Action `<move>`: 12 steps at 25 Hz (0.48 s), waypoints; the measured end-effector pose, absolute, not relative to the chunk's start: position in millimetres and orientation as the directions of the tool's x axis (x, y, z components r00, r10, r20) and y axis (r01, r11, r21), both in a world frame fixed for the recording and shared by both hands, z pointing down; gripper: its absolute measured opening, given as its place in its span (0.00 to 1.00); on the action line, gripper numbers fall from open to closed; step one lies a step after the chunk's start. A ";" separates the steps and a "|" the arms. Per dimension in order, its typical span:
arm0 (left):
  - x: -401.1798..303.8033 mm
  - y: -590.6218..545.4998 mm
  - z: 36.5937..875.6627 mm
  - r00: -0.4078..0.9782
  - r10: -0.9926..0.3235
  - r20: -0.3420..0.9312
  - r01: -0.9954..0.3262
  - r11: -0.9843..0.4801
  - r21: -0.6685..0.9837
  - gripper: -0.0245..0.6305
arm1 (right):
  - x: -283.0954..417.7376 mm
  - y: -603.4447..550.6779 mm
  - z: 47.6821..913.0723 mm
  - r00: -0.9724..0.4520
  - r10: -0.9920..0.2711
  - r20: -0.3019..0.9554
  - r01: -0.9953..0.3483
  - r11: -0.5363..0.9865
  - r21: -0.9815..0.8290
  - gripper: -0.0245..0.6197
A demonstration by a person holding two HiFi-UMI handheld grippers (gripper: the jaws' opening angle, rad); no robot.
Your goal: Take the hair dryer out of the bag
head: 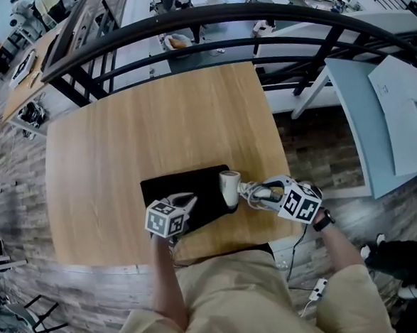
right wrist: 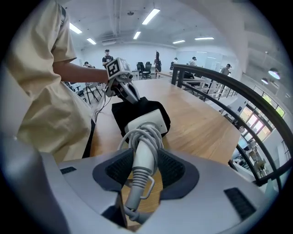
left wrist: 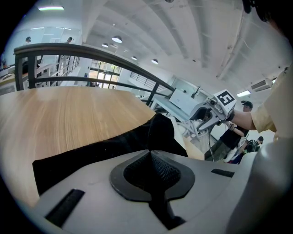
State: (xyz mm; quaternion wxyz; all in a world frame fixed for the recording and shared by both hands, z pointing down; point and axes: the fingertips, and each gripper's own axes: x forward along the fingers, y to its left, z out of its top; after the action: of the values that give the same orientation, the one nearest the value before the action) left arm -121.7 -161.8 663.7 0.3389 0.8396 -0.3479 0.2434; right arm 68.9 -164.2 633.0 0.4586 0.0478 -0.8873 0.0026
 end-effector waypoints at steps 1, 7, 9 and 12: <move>-120.5 -162.5 663.9 0.638 -0.418 0.647 -0.750 -0.528 0.398 0.07 | 73.4 -164.3 628.3 -0.577 -0.090 0.812 -0.093 0.995 0.045 0.30; -110.5 -164.9 668.0 0.637 -0.407 0.654 -0.747 -0.535 0.395 0.07 | 95.9 -173.7 608.5 -0.585 -0.160 0.795 -0.136 0.986 0.099 0.30; -108.8 -166.0 669.1 0.636 -0.405 0.657 -0.748 -0.535 0.394 0.07 | 100.6 -180.0 604.9 -0.599 -0.188 0.779 -0.178 0.979 0.099 0.30; -107.3 -168.1 668.8 0.633 -0.405 0.660 -0.750 -0.530 0.395 0.06 | 104.3 -190.6 600.0 -0.628 -0.233 0.743 -0.262 0.962 0.080 0.30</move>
State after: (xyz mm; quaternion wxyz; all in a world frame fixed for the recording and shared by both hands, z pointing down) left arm -107.3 -168.1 668.8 0.3408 0.8370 -0.3449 0.2537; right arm 104.3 -190.6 600.0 0.4088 0.1371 -0.9021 0.0181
